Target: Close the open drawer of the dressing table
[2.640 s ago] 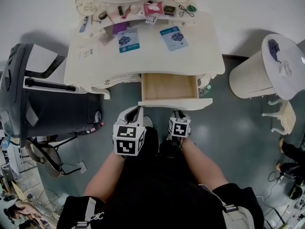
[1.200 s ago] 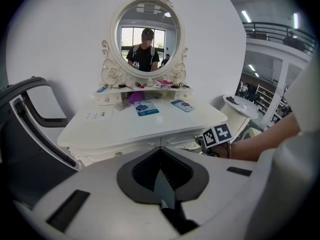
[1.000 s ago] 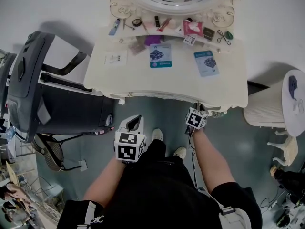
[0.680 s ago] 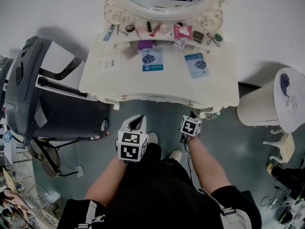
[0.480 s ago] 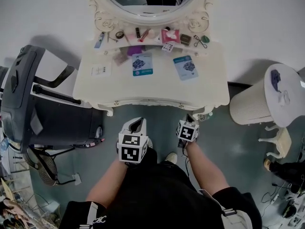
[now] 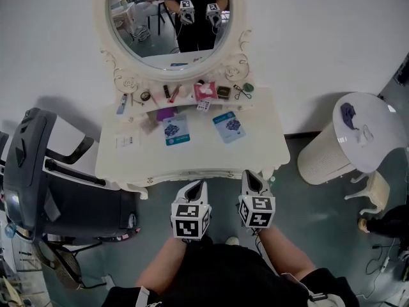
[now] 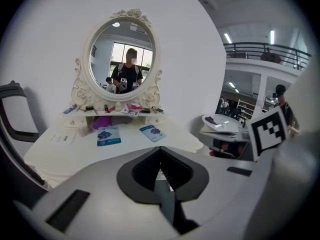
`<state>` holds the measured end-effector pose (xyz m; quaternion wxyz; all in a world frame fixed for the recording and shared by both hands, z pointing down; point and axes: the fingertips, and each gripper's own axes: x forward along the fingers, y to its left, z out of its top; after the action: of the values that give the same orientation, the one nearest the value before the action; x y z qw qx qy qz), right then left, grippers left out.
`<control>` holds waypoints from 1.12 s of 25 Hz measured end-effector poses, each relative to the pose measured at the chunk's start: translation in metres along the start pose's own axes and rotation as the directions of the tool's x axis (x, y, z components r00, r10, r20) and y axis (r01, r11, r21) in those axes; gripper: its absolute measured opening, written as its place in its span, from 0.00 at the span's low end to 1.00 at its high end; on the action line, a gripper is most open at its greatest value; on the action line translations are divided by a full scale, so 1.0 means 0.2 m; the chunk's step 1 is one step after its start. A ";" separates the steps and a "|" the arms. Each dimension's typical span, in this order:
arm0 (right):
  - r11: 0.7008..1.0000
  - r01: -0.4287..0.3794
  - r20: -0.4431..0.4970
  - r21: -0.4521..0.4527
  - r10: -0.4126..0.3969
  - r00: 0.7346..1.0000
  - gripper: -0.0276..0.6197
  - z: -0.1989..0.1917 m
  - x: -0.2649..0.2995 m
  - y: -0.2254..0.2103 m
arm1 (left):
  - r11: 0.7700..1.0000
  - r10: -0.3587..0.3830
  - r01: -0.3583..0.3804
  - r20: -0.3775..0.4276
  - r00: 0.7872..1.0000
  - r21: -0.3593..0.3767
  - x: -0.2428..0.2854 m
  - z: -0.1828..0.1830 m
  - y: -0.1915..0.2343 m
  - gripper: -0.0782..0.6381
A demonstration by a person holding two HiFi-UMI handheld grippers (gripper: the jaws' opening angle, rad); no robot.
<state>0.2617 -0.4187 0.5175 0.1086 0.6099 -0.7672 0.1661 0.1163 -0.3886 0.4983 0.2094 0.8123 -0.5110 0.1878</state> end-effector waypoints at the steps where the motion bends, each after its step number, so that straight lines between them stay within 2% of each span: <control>1: 1.000 -0.013 0.041 -0.024 0.014 0.999 0.06 0.09 -0.04 0.02 | 1.000 -0.003 0.003 0.013 1.000 0.003 0.00 0.03 -0.02 0.12; 4: 0.996 -0.051 0.128 -0.076 0.061 0.990 0.06 0.28 -0.16 0.09 | 1.000 -0.009 0.008 0.044 0.999 0.009 0.01 0.11 -0.06 0.12; 7: 0.995 -0.079 0.161 -0.068 0.089 0.983 0.06 0.36 -0.21 0.11 | 1.000 -0.009 0.008 0.068 0.998 0.013 0.01 0.15 -0.08 0.12; 19: 0.998 -0.063 0.159 -0.007 0.064 0.985 0.06 0.36 -0.22 0.01 | 1.000 0.006 -0.006 0.086 0.996 0.004 -0.03 0.17 -0.09 0.12; 23: 0.998 -0.067 0.153 -0.010 0.068 0.986 0.06 0.34 -0.23 0.02 | 1.000 0.012 -0.013 0.084 0.996 0.001 -0.04 0.15 -0.08 0.12; 28: 0.996 -0.061 0.154 -0.066 0.070 0.985 0.06 0.32 -0.24 0.06 | 1.000 0.016 -0.016 0.080 0.997 -0.001 -0.05 0.13 -0.07 0.12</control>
<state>0.2632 -0.3986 0.4398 0.0609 0.5919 -0.7977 0.0978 0.1276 -0.3886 0.4685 0.1874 0.8149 -0.5256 0.1567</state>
